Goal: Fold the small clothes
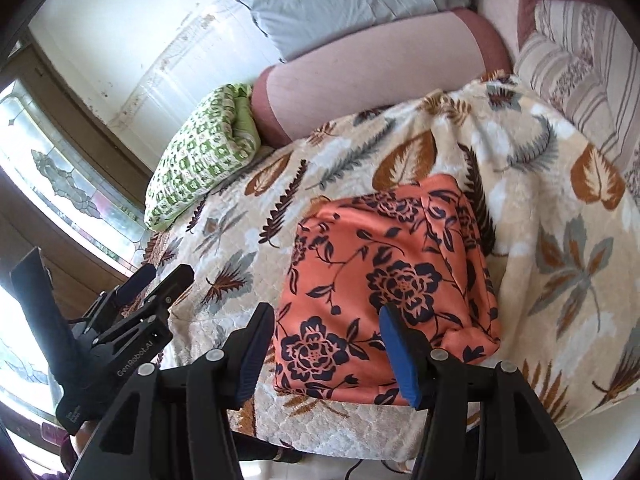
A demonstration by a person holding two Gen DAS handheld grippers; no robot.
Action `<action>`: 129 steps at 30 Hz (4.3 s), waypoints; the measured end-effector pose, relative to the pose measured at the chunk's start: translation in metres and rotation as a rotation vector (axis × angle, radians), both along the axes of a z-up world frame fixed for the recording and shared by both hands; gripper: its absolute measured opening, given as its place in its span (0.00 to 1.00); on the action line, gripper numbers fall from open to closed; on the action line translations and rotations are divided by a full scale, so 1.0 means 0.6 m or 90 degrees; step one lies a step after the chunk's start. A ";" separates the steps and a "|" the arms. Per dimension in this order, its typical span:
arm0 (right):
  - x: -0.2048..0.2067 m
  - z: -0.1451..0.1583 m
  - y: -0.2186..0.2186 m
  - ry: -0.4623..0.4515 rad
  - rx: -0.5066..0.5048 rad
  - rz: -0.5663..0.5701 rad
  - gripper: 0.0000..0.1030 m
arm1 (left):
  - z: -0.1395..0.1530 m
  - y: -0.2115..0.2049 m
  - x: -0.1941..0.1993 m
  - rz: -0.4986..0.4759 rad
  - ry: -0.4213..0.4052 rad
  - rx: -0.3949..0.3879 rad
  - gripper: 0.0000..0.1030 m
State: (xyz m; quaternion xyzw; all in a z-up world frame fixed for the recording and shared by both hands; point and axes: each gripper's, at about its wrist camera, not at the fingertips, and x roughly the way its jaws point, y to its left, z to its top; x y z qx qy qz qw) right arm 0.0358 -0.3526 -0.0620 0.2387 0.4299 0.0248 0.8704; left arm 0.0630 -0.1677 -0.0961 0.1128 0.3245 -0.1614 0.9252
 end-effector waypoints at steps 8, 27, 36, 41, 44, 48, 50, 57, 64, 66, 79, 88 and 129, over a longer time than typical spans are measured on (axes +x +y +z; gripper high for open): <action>-0.010 0.032 0.043 -0.033 -0.038 0.022 0.62 | 0.033 0.039 -0.010 0.035 -0.023 -0.018 0.78; -0.014 0.057 0.117 -0.065 -0.075 0.055 0.65 | 0.092 0.191 -0.018 0.157 -0.082 -0.056 0.80; -0.015 0.061 0.128 -0.067 -0.079 0.059 0.65 | 0.092 0.201 -0.020 0.161 -0.082 -0.058 0.80; -0.018 0.067 0.129 -0.071 -0.083 0.056 0.65 | 0.091 0.198 -0.020 0.154 -0.075 -0.059 0.80; -0.020 0.068 0.123 -0.070 -0.082 0.051 0.65 | 0.088 0.188 -0.021 0.143 -0.065 -0.058 0.80; -0.022 0.065 0.113 -0.066 -0.079 0.045 0.65 | 0.088 0.171 -0.027 0.128 -0.064 -0.050 0.80; -0.024 0.065 0.108 -0.068 -0.078 0.042 0.65 | 0.089 0.164 -0.029 0.122 -0.064 -0.047 0.80; -0.028 0.062 0.089 -0.070 -0.069 0.030 0.65 | 0.090 0.150 -0.030 0.112 -0.064 -0.038 0.80; -0.028 0.053 0.071 -0.067 -0.058 0.019 0.65 | 0.085 0.136 -0.027 0.103 -0.060 -0.026 0.80; -0.028 0.051 0.066 -0.067 -0.055 0.015 0.65 | 0.083 0.130 -0.026 0.100 -0.058 -0.023 0.80; -0.022 0.037 0.043 -0.059 -0.038 0.000 0.66 | 0.069 0.106 -0.013 0.089 -0.051 -0.007 0.80; -0.013 0.027 0.030 -0.053 -0.033 -0.006 0.66 | 0.062 0.097 -0.005 0.088 -0.045 0.002 0.80; -0.036 0.055 0.025 -0.070 -0.049 -0.018 0.66 | 0.064 0.079 -0.023 0.059 -0.040 0.009 0.80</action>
